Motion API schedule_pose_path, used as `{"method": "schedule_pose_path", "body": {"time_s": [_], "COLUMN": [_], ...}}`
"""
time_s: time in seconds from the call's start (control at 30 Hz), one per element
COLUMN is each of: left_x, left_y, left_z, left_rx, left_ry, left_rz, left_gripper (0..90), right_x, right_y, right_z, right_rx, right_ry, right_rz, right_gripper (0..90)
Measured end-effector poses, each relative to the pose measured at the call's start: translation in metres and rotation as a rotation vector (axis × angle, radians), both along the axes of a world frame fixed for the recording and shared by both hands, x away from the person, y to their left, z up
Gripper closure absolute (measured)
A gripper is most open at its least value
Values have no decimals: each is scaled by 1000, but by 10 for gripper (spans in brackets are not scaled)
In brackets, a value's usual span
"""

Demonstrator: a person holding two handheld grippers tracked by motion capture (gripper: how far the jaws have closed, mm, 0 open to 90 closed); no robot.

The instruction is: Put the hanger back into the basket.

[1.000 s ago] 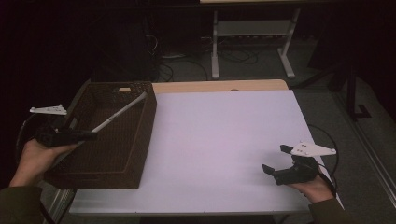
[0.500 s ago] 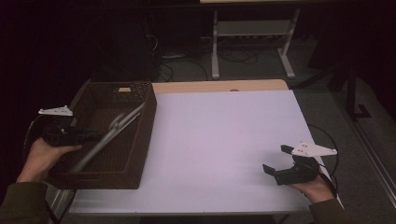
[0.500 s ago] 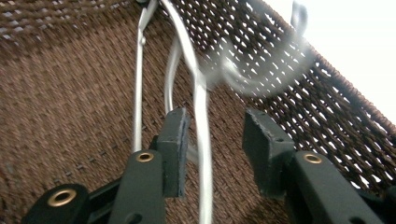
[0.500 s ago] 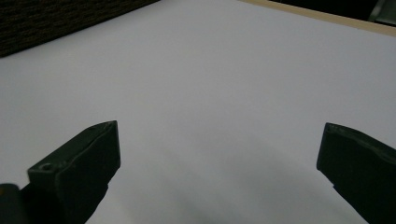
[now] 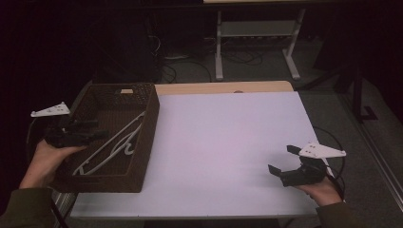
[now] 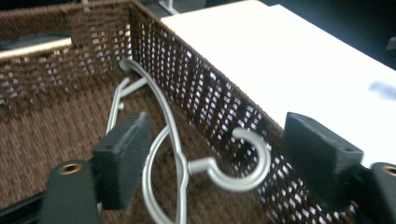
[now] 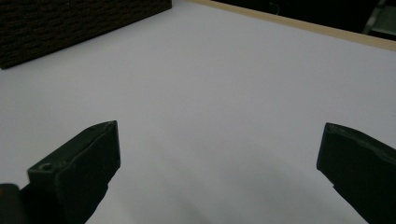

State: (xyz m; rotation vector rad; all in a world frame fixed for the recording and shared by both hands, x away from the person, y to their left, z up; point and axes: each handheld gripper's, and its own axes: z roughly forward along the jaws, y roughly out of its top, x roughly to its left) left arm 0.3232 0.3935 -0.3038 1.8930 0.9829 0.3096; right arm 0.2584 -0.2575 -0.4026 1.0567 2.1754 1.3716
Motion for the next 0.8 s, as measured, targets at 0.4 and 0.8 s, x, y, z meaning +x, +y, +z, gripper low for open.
{"method": "schedule_pose_path", "body": {"time_s": [0.4, 0.8], "left_x": [-18, -28], "left_y": [-43, -91], "left_z": [8, 4], "left_rx": [-110, -168], "left_ry": [-107, -173], "left_rz": [-23, -85], "left_gripper": [43, 0], "right_x": [3, 8], "right_y": [3, 12], "right_z": [11, 33], "right_rx": [18, 71], "right_ry": [-25, -86], "right_rz": [10, 18], "right_gripper": [0, 0]}}
